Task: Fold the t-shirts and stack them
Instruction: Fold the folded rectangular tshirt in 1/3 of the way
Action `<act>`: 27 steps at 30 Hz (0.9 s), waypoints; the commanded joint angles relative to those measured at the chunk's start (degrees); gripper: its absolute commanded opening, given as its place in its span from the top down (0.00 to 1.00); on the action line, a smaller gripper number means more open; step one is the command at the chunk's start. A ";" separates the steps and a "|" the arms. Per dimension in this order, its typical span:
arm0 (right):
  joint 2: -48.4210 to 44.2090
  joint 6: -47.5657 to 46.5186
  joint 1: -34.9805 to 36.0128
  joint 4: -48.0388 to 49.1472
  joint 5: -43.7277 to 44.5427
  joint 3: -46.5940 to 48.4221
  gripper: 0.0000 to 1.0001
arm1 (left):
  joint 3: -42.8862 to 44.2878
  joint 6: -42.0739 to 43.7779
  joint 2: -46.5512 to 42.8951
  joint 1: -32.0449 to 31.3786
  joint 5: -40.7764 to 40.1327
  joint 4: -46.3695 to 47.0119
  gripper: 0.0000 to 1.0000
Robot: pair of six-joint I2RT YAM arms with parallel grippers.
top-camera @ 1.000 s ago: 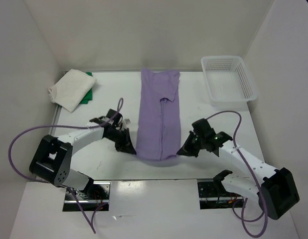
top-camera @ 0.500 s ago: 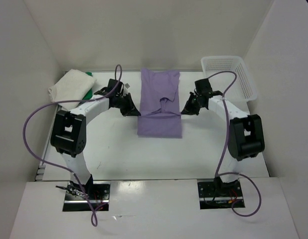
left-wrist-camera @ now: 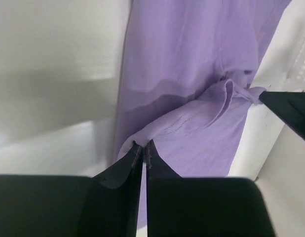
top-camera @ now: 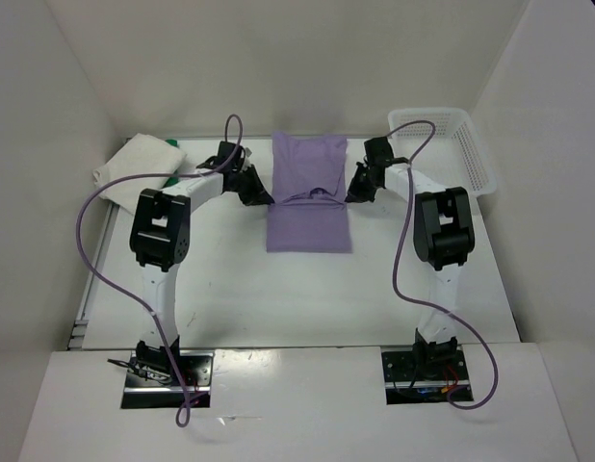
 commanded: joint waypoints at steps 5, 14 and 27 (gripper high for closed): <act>1.11 -1.07 -1.23 -1.29 5.14 4.87 1.00 | 7.11 -3.14 3.09 0.27 1.77 6.66 0.87; -3.28 -1.95 -1.23 -0.59 4.61 4.51 0.63 | 4.23 -3.32 -2.76 1.42 -2.26 8.59 0.47; -13.49 -0.81 8.70 5.39 -3.56 -13.42 1.00 | -23.02 -4.90 -13.44 -10.89 -1.49 15.97 0.65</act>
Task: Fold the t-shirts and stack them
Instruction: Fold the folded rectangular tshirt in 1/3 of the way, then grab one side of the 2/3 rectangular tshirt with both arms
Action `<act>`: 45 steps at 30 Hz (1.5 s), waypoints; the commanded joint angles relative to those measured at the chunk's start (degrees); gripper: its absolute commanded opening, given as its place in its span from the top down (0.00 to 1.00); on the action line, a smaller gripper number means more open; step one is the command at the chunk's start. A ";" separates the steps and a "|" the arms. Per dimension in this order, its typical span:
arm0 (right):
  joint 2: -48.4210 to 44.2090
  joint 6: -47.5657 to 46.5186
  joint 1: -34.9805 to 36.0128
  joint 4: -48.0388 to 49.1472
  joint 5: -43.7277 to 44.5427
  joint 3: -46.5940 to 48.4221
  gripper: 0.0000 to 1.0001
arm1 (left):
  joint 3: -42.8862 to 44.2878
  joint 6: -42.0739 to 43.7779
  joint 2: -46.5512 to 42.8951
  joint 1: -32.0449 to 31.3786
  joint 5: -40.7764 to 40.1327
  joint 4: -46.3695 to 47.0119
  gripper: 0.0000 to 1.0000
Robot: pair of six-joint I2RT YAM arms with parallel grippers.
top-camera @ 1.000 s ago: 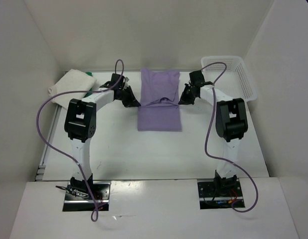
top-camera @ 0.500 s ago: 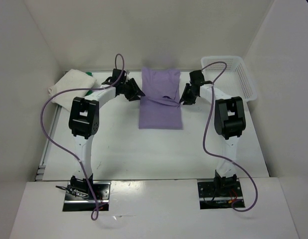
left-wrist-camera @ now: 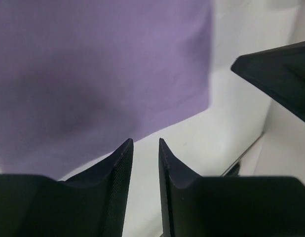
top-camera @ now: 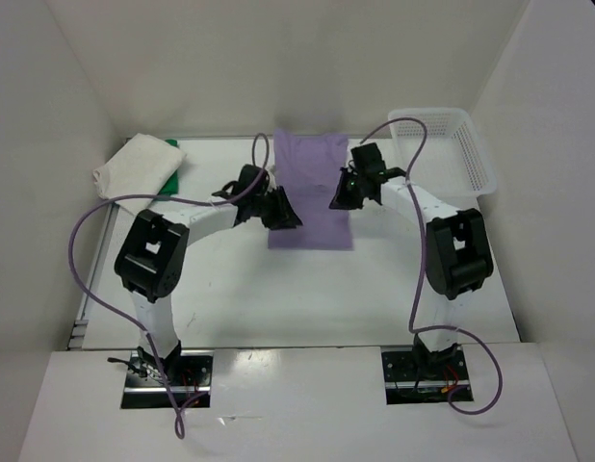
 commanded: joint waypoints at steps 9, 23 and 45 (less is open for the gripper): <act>4.57 4.12 3.31 6.60 -2.14 -12.75 0.99 | -17.09 -0.66 0.15 0.04 -1.25 0.34 0.67; -11.41 10.72 13.42 3.98 -1.35 -28.77 0.88 | -33.64 -2.86 -28.60 0.04 -2.75 -11.07 0.59; -25.50 16.78 7.62 9.76 -7.15 -44.77 0.37 | -30.82 2.33 -16.84 7.86 -4.07 -5.11 0.49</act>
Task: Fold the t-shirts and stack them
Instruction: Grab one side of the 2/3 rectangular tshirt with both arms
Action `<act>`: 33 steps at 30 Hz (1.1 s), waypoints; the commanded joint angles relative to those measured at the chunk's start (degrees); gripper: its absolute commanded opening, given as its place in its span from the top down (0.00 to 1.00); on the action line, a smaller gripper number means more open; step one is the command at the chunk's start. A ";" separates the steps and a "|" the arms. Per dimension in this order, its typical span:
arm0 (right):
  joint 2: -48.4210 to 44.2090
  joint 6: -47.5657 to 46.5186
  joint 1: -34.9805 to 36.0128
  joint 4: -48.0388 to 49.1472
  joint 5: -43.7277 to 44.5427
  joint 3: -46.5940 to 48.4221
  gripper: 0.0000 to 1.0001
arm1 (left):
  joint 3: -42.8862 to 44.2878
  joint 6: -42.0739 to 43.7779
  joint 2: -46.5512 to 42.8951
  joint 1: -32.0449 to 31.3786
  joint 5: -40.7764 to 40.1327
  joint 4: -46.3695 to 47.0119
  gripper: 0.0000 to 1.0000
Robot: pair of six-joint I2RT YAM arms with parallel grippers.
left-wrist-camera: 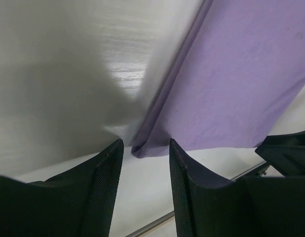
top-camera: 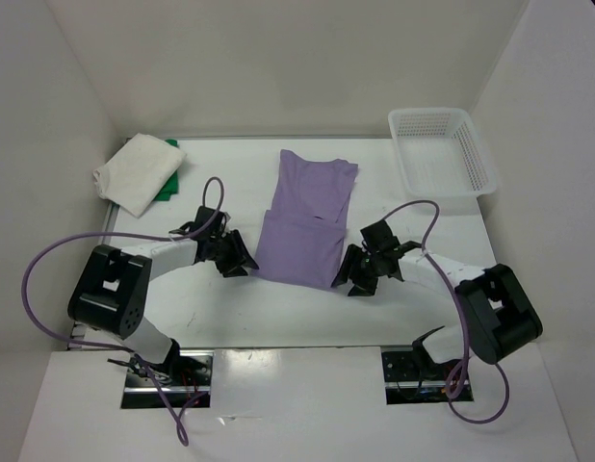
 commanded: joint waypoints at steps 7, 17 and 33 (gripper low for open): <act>3.87 1.00 -0.38 9.54 -3.06 -0.68 0.55 | -1.26 2.61 2.70 0.08 0.20 2.00 0.60; 4.24 1.00 -0.38 7.81 -2.54 1.16 0.94 | -0.21 3.14 1.57 0.08 -0.33 -0.72 0.87; -21.60 6.55 6.31 -16.62 -10.63 -2.37 1.00 | -7.33 3.58 -21.03 -1.94 14.26 -28.84 1.00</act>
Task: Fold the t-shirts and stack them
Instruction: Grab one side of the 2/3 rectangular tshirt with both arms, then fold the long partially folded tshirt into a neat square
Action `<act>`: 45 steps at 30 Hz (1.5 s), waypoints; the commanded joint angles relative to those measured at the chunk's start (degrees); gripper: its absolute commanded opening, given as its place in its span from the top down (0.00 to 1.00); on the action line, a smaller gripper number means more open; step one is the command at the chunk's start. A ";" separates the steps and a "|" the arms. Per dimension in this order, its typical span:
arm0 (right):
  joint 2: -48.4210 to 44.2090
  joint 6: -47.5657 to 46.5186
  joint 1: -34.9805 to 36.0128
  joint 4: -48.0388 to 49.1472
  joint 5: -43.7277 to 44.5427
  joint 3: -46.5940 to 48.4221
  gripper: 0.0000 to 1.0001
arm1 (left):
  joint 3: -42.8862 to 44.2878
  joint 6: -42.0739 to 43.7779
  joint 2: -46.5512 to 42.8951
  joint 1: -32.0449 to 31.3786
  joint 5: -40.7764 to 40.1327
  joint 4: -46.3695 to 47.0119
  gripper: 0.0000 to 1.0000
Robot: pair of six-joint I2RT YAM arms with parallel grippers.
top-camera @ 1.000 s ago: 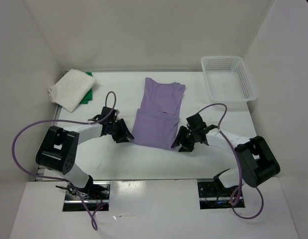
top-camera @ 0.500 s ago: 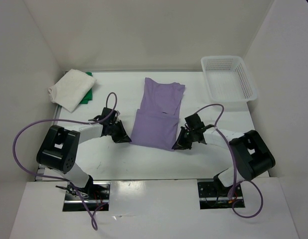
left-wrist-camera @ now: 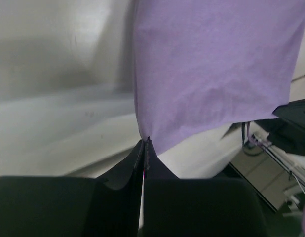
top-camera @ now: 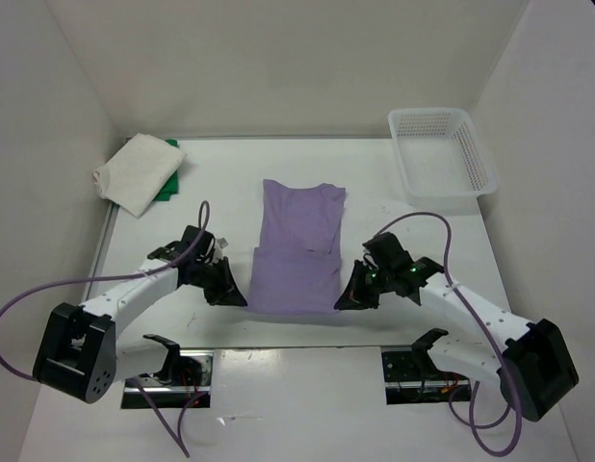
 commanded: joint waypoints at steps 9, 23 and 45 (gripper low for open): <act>11.52 -14.65 -15.76 -8.24 -3.38 26.04 1.00 | 35.42 3.81 12.47 4.07 0.99 -3.70 1.00; 54.93 -20.63 -25.79 3.38 2.69 60.06 1.00 | 66.98 -3.39 52.55 6.00 -10.87 13.46 1.00; 57.68 -22.57 -23.08 1.88 3.22 68.51 1.00 | 62.96 -8.40 49.75 0.13 -12.65 24.52 0.68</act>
